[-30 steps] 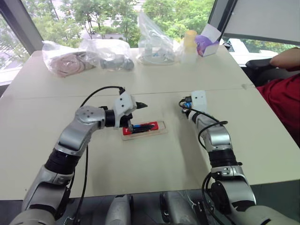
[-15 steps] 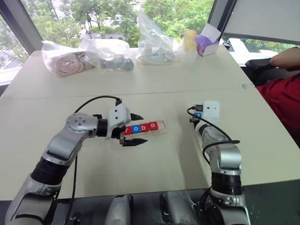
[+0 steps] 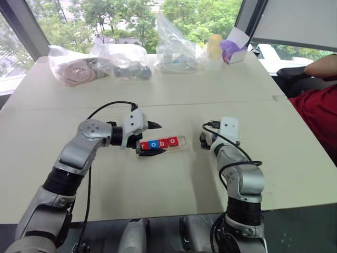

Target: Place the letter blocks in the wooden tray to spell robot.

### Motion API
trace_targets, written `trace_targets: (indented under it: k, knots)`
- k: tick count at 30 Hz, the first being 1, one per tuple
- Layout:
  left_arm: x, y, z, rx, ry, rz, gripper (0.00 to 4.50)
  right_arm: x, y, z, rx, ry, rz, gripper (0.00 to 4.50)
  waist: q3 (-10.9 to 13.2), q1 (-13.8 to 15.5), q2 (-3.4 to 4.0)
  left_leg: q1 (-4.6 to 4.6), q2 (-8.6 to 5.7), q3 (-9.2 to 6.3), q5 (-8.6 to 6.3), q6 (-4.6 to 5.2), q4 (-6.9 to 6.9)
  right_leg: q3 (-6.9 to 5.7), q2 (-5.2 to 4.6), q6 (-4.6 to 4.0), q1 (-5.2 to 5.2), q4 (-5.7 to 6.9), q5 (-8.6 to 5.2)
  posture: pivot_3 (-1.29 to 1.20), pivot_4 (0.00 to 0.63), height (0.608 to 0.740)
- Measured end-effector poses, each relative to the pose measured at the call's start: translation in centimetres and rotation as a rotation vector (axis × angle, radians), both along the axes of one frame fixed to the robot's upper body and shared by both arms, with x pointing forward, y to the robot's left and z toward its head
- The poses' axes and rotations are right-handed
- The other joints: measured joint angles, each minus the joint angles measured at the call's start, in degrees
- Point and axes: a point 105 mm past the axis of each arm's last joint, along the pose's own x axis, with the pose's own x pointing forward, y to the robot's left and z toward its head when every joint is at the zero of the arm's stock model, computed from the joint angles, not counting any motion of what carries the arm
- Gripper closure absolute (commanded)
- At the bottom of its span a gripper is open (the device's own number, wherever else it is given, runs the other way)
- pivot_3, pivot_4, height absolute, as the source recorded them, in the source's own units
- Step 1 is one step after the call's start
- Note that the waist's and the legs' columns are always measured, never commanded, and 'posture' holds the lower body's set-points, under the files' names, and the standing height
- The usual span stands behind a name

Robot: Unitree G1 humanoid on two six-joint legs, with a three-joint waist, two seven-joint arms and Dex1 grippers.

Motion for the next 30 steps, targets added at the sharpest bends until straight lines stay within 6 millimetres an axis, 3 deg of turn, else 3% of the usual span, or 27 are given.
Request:
trace_targets:
  k: [2,4,8,11,13,16,26,29,30]
  knots:
    - [0.4,1.0,1.4,0.002,-0.035,0.020,0.00,0.3,-1.2,2.1,-0.016,-0.108,0.041,0.08,-0.01,-0.29,-0.01,0.01,0.00,0.02,0.00,0.00,-0.03,0.01,0.01,0.02,0.01,-0.05,0.00,0.00,0.150,0.740]
    - [0.3,1.5,2.1,-0.001,-0.042,0.017,0.00,0.4,-1.2,3.3,-0.014,-0.159,0.174,0.08,0.00,-0.55,0.00,0.07,0.02,0.05,-0.01,0.02,-0.11,0.04,0.04,0.03,0.02,-0.06,0.00,0.00,0.150,0.740]
    - [-1.2,1.6,2.0,-0.004,0.046,-0.039,0.00,-0.8,-0.5,4.9,-0.138,-0.203,0.676,0.08,0.02,-0.44,0.02,0.09,0.04,0.06,-0.06,0.09,-0.17,0.00,0.13,0.05,0.03,-0.08,-0.03,0.00,0.150,0.740]
    - [-1.7,2.1,1.8,0.000,0.079,-0.033,0.00,-0.9,-2.5,2.9,-0.254,-0.087,0.837,0.08,0.01,-0.36,-0.05,0.10,0.05,0.07,-0.06,0.11,-0.09,-0.02,0.11,0.05,0.11,-0.13,-0.03,0.00,0.150,0.740]
    - [-1.8,2.1,2.1,-0.003,0.076,-0.029,0.00,-0.6,-4.1,0.5,-0.332,0.014,0.898,0.08,0.02,-0.35,-0.05,0.10,0.03,0.11,-0.06,0.11,-0.02,0.01,0.10,0.04,0.11,-0.13,-0.04,0.00,0.150,0.740]
    - [-1.7,2.4,2.6,-0.012,0.064,-0.005,0.00,-1.0,-4.2,-1.8,-0.330,0.064,1.032,0.08,0.03,-0.54,-0.04,0.13,0.05,0.15,-0.06,0.11,-0.04,0.04,0.13,0.06,0.10,-0.12,-0.02,0.00,0.150,0.740]
    - [-2.1,4.4,2.3,0.003,0.058,0.107,0.00,1.3,-4.2,-2.1,-0.343,-0.022,1.147,0.08,0.03,-0.70,-0.06,0.22,0.08,0.17,-0.06,0.10,0.01,0.07,0.10,0.03,0.18,-0.06,0.00,0.00,0.150,0.740]
    - [-2.3,4.7,2.2,0.012,0.056,0.120,0.00,1.5,-4.0,-2.3,-0.327,-0.023,1.175,0.77,0.03,-0.79,-0.06,0.27,0.08,0.18,-0.06,0.10,0.01,0.08,0.11,0.02,0.20,-0.01,0.00,0.00,0.150,0.740]
    - [-2.3,4.8,2.2,0.014,0.055,0.122,0.00,1.5,-3.8,-2.3,-0.323,-0.021,1.190,1.30,0.03,-0.79,-0.06,0.28,0.08,0.18,-0.06,0.10,0.01,0.08,0.10,0.02,0.21,0.00,0.01,0.00,0.150,0.740]
